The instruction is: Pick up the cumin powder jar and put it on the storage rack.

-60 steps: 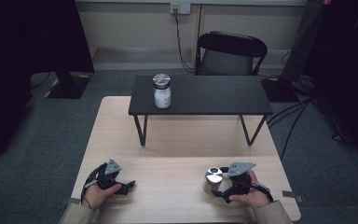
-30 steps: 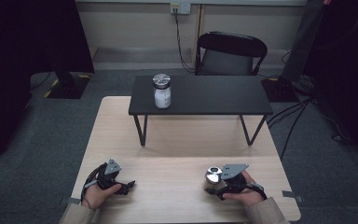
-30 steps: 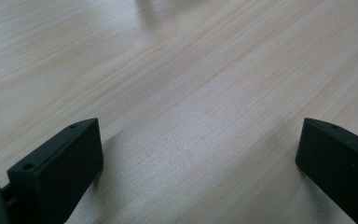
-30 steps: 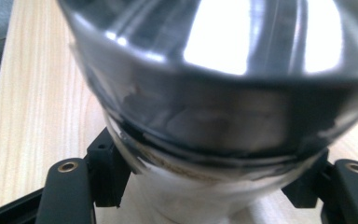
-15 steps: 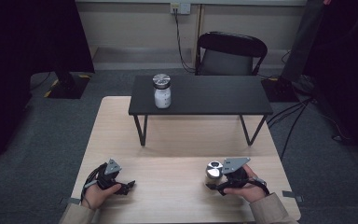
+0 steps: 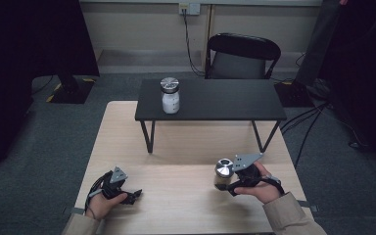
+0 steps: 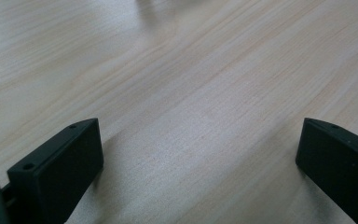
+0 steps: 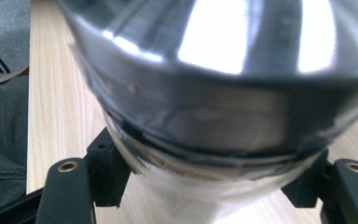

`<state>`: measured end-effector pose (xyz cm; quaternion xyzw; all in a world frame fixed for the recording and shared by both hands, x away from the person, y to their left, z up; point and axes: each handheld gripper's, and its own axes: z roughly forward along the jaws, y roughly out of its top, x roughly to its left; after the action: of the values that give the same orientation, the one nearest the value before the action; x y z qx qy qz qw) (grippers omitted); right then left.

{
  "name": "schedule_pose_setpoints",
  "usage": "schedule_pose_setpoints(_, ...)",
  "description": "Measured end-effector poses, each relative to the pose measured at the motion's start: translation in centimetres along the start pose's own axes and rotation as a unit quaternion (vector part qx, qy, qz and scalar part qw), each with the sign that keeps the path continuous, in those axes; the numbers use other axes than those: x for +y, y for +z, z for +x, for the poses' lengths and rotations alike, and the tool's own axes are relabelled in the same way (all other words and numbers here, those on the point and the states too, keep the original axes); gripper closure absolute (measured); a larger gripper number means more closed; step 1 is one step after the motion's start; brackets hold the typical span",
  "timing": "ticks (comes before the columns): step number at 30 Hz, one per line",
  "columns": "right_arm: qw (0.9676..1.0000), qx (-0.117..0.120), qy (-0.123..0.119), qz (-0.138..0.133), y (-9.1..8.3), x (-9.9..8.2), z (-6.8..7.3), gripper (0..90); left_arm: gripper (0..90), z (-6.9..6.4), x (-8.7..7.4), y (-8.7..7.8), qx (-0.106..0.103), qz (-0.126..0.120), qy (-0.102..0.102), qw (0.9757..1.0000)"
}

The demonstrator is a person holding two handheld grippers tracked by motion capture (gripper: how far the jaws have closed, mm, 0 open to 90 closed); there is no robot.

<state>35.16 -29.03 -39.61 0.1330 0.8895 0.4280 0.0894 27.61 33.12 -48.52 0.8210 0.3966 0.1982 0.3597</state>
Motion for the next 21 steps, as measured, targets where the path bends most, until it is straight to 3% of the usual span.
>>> schedule_pose_setpoints(21, 0.9998, -0.017, 0.006, -0.004, -3.2, 6.6, -1.5, 31.0, 0.0, 0.0, 0.0, 0.0, 0.000, 0.000, 0.000, 1.0000)
